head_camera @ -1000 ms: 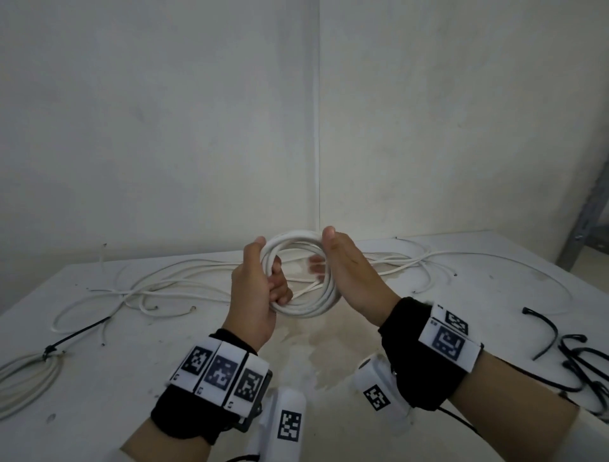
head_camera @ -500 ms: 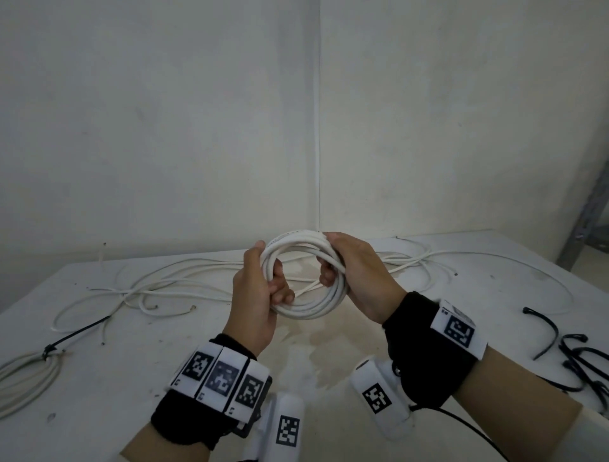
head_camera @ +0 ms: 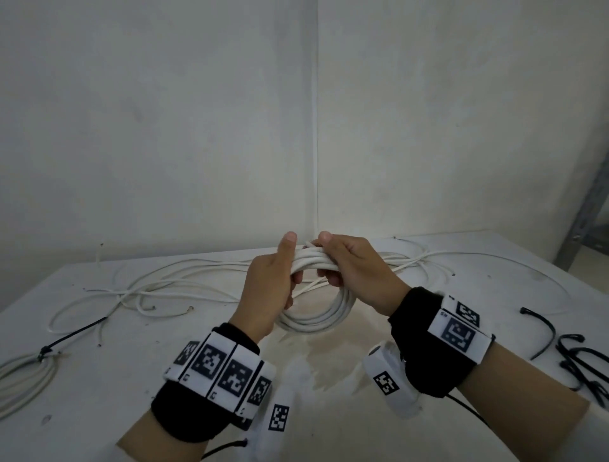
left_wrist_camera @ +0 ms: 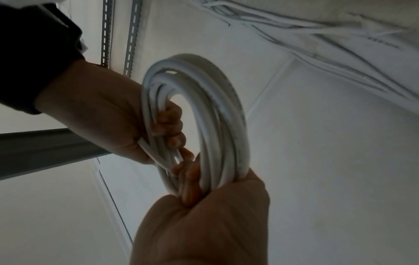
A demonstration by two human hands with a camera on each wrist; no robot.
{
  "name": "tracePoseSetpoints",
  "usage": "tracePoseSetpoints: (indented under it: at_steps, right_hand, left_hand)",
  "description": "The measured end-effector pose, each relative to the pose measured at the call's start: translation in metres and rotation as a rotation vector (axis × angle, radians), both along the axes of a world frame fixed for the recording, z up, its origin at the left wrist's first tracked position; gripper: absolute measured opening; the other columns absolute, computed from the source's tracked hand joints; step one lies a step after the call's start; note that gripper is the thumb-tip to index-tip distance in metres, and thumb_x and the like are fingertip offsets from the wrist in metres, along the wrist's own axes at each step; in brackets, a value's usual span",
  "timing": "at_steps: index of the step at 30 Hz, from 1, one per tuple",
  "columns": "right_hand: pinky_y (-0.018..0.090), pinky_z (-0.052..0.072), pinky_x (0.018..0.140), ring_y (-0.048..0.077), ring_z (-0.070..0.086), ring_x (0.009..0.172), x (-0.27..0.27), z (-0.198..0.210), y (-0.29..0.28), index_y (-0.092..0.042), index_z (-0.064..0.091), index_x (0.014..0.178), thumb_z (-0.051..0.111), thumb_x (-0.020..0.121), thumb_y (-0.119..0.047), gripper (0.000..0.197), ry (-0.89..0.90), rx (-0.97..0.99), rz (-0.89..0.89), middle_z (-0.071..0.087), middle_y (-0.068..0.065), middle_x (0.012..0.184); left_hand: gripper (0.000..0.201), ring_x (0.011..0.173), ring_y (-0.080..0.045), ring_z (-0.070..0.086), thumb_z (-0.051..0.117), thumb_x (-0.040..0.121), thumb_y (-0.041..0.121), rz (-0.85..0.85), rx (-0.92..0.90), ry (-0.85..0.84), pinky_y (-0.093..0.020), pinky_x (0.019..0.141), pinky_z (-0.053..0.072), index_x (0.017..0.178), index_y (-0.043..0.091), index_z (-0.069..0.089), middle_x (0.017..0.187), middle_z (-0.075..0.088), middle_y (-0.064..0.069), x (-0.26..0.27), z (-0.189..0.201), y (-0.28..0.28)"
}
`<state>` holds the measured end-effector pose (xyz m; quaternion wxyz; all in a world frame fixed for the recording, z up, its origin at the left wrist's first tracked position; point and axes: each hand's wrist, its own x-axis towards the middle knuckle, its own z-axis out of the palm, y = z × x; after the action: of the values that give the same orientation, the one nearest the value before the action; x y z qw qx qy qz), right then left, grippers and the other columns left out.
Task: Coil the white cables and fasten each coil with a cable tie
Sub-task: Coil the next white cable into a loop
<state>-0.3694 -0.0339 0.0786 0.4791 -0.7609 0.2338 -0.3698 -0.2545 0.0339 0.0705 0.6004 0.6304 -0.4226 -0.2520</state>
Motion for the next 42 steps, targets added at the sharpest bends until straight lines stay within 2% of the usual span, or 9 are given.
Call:
tracePoseSetpoints:
  at_steps: [4, 9, 13, 18, 22, 26, 34, 39, 42]
  right_hand:
    - [0.026, 0.046, 0.068, 0.011, 0.055, 0.065, -0.003, -0.005, 0.004, -0.019, 0.063, 0.095, 0.032, 0.099, -0.03, 0.033, 0.014, 0.043, 0.053, 0.059, 0.004, 0.077]
    - [0.019, 0.038, 0.056, 0.002, 0.043, 0.051, 0.0, -0.011, 0.004, -0.013, 0.06, 0.089, 0.035, 0.098, -0.03, 0.031, 0.079, -0.157, -0.029, 0.05, -0.005, 0.065]
    - [0.02, 0.037, 0.058, 0.001, 0.044, 0.052, 0.0, -0.013, 0.002, -0.027, 0.052, 0.086, 0.042, 0.094, -0.033, 0.014, 0.058, -0.174, -0.017, 0.054, -0.008, 0.067]
    - [0.01, 0.036, 0.058, -0.006, 0.049, 0.055, 0.0, -0.009, 0.002, -0.024, 0.053, 0.082, 0.044, 0.094, -0.029, 0.015, 0.083, -0.277, -0.045, 0.048, -0.014, 0.063]
    - [0.016, 0.034, 0.056, 0.0, 0.045, 0.049, 0.002, -0.007, 0.0, 0.0, 0.057, 0.085, 0.037, 0.092, -0.038, 0.044, 0.001, -0.199, -0.039, 0.048, -0.005, 0.061]
    - [0.015, 0.037, 0.051, 0.004, 0.046, 0.047, 0.004, -0.006, 0.006, -0.026, 0.059, 0.097, 0.035, 0.095, -0.032, 0.025, -0.124, -0.157, -0.06, 0.056, -0.005, 0.066]
    - [0.008, 0.036, 0.058, -0.007, 0.052, 0.058, -0.001, -0.012, 0.001, -0.007, 0.064, 0.104, 0.04, 0.097, -0.021, 0.029, 0.01, -0.379, -0.102, 0.05, -0.022, 0.055]
    - [0.009, 0.036, 0.055, -0.005, 0.052, 0.055, -0.006, -0.012, -0.005, -0.019, 0.058, 0.085, 0.046, 0.095, -0.024, 0.016, 0.055, -0.365, -0.087, 0.054, -0.03, 0.055]
    - [0.014, 0.035, 0.053, 0.001, 0.047, 0.047, -0.007, -0.01, -0.01, -0.026, 0.051, 0.068, 0.045, 0.094, -0.027, 0.027, 0.0, -0.32, -0.108, 0.051, -0.015, 0.049]
  left_hand:
    - [0.056, 0.032, -0.011, 0.035, 0.04, 0.096, 0.036, 0.057, -0.025, -0.012, -0.022, 0.039, 0.031, 0.047, 0.011, 0.047, 0.038, 0.041, 0.003, 0.001, -0.005, -0.001]
    - [0.056, 0.041, -0.017, 0.038, 0.039, 0.096, 0.029, 0.098, -0.046, -0.056, -0.035, 0.058, 0.033, 0.044, 0.013, 0.047, 0.033, 0.043, 0.004, -0.001, -0.006, -0.003]
    - [0.058, 0.044, -0.02, 0.039, 0.036, 0.098, 0.026, 0.123, -0.084, -0.156, -0.035, 0.062, 0.035, 0.041, 0.014, 0.045, 0.036, 0.042, 0.002, 0.0, -0.002, -0.002]
    - [0.057, 0.044, -0.018, 0.045, 0.032, 0.1, 0.029, 0.107, -0.13, -0.2, -0.032, 0.058, 0.041, 0.049, 0.016, 0.052, 0.045, 0.049, 0.001, 0.001, -0.007, 0.0]
    - [0.056, 0.04, -0.007, 0.043, 0.029, 0.101, 0.029, 0.116, -0.17, -0.202, -0.026, 0.052, 0.034, 0.05, 0.02, 0.05, 0.042, 0.046, 0.006, -0.003, -0.007, -0.002]
    - [0.058, 0.032, -0.005, 0.036, 0.031, 0.1, 0.029, 0.148, -0.187, -0.062, -0.028, 0.05, 0.03, 0.047, 0.014, 0.049, 0.031, 0.042, 0.006, -0.001, -0.007, -0.006]
    - [0.056, 0.044, -0.015, 0.043, 0.028, 0.101, 0.026, 0.109, -0.138, -0.184, -0.029, 0.059, 0.035, 0.05, 0.018, 0.049, 0.047, 0.047, 0.001, -0.006, -0.008, -0.004]
    - [0.053, 0.045, -0.016, 0.044, 0.026, 0.101, 0.029, 0.045, -0.089, -0.266, -0.029, 0.059, 0.036, 0.054, 0.019, 0.049, 0.048, 0.046, 0.001, -0.007, 0.0, -0.004]
    - [0.037, 0.043, -0.012, 0.043, 0.03, 0.097, 0.042, -0.058, -0.087, -0.245, -0.031, 0.053, 0.04, 0.074, 0.02, 0.05, 0.055, 0.047, 0.001, -0.009, 0.0, -0.004]
